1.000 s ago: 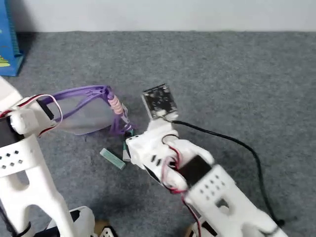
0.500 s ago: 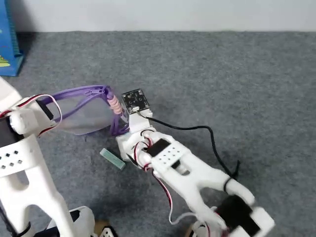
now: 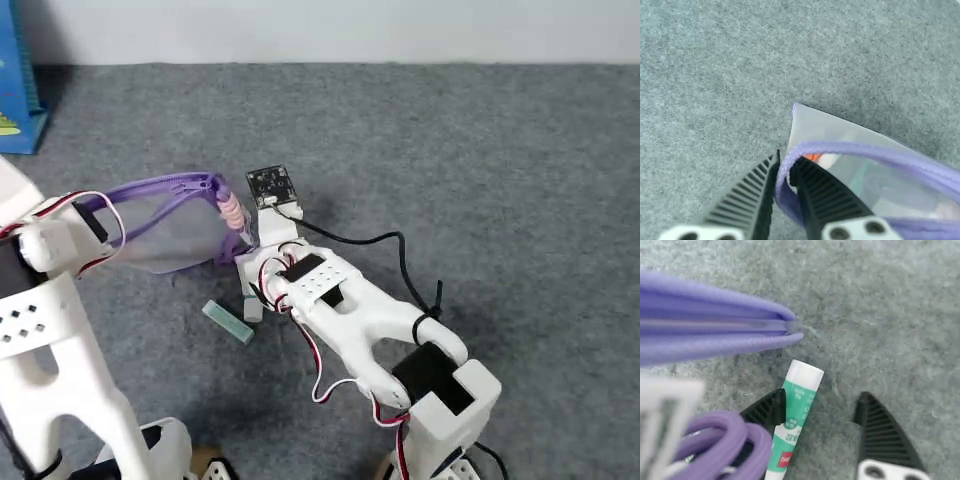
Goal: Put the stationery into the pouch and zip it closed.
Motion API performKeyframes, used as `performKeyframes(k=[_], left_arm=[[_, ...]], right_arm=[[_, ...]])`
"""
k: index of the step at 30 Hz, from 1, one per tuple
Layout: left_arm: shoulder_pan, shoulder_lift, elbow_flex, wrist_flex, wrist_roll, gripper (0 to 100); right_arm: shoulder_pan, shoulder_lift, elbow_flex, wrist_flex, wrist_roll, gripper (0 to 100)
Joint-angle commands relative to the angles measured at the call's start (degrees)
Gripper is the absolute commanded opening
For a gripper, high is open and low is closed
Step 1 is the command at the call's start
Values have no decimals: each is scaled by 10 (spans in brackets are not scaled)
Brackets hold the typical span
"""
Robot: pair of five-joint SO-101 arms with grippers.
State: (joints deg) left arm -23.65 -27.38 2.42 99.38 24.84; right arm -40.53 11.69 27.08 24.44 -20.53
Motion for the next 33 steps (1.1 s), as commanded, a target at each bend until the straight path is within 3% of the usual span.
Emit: performKeyframes(k=[1,5,15,23,33], left_arm=[[1,8,5,11,4,11],[1,8,5,11,4,11],[1,8,6,11,4,11],[1,8,6,11,4,11],[2,8,6,11,4,11]], right_arm=[[-12,4,-35,5,-3,125],[-23,9,-33,7,-2,113],[-20,78,-99,110,-3,212],[9,66,-126,183,0,2],[28,-73,-125,365,26,8]])
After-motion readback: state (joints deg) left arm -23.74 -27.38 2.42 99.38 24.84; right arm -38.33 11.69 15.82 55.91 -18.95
